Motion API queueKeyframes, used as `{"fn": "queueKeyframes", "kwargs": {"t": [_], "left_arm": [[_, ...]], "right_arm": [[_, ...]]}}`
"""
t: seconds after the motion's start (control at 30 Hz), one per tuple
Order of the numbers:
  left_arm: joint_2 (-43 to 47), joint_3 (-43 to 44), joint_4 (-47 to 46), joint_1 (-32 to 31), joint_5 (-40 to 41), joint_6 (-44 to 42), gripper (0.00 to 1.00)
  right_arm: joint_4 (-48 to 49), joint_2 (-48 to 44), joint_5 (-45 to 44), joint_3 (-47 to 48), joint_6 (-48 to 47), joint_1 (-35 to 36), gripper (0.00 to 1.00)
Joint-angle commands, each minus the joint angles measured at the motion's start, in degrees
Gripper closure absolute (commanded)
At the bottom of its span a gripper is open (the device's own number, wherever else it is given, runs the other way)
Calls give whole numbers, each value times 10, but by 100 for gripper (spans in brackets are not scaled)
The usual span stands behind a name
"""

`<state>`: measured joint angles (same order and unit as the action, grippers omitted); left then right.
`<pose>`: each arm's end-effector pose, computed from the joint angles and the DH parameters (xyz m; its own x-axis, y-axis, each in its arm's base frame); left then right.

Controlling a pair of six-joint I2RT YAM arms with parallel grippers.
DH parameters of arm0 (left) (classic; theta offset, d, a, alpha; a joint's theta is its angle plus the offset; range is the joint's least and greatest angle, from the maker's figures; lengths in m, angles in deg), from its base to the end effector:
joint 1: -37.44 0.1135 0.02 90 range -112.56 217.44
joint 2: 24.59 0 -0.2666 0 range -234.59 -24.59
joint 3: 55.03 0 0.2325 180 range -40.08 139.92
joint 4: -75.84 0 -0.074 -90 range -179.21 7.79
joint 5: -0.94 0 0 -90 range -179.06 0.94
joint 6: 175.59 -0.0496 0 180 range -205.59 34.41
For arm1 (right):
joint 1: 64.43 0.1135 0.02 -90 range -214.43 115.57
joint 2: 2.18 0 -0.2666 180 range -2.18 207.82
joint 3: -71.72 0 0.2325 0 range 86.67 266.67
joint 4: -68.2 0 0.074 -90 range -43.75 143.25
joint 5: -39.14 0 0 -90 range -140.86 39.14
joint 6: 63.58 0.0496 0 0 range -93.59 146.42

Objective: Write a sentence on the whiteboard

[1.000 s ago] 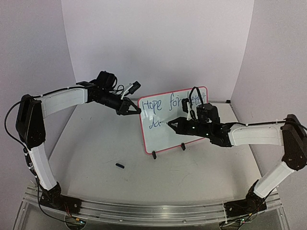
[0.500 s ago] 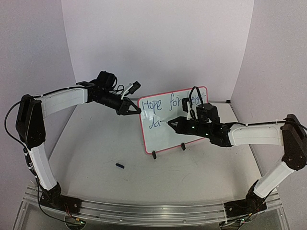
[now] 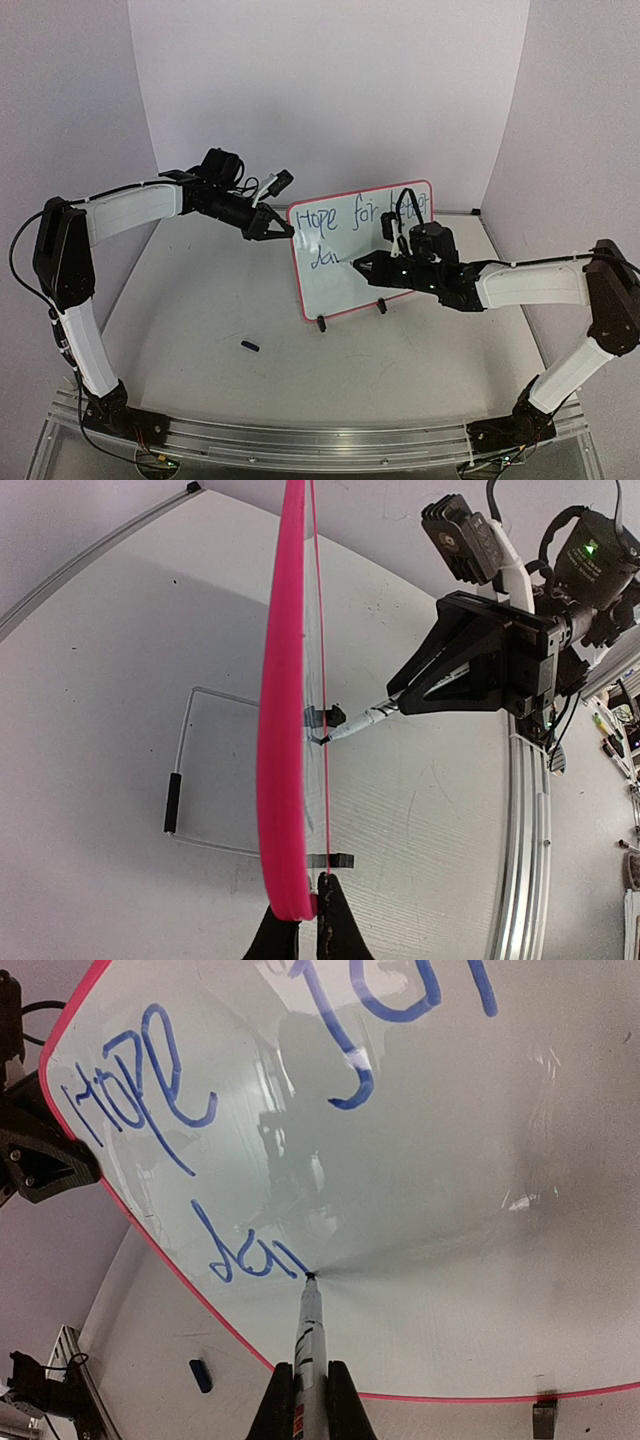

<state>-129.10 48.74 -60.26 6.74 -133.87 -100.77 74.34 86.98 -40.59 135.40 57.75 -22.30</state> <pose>0.3235 -0.2327 0.2919 -0.3753 0.4389 -0.8164 0.9239 0.2477 -0.2916 0.2476 0.2359 0.2394 -0.6179 0.1310 -0.7753 -0.5427 0.6425 0.5411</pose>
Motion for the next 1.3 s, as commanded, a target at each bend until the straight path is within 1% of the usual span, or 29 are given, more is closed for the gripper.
{"fn": "queueKeyframes", "kwargs": {"t": [0.0, 0.2, 0.73, 1.27], "left_arm": [[-14, -18, 88, -24, 37, -39, 100], [-14, -18, 87, -25, 37, -39, 100], [-15, -18, 88, -25, 39, -40, 100], [-15, -18, 89, -26, 40, -40, 100]], "right_arm": [[7, -32, -12, -1, -10, -6, 100], [5, -61, -22, -5, -9, -7, 100], [3, -20, -14, 23, -8, -19, 100], [-22, 17, 32, 19, -4, -20, 100]]}}
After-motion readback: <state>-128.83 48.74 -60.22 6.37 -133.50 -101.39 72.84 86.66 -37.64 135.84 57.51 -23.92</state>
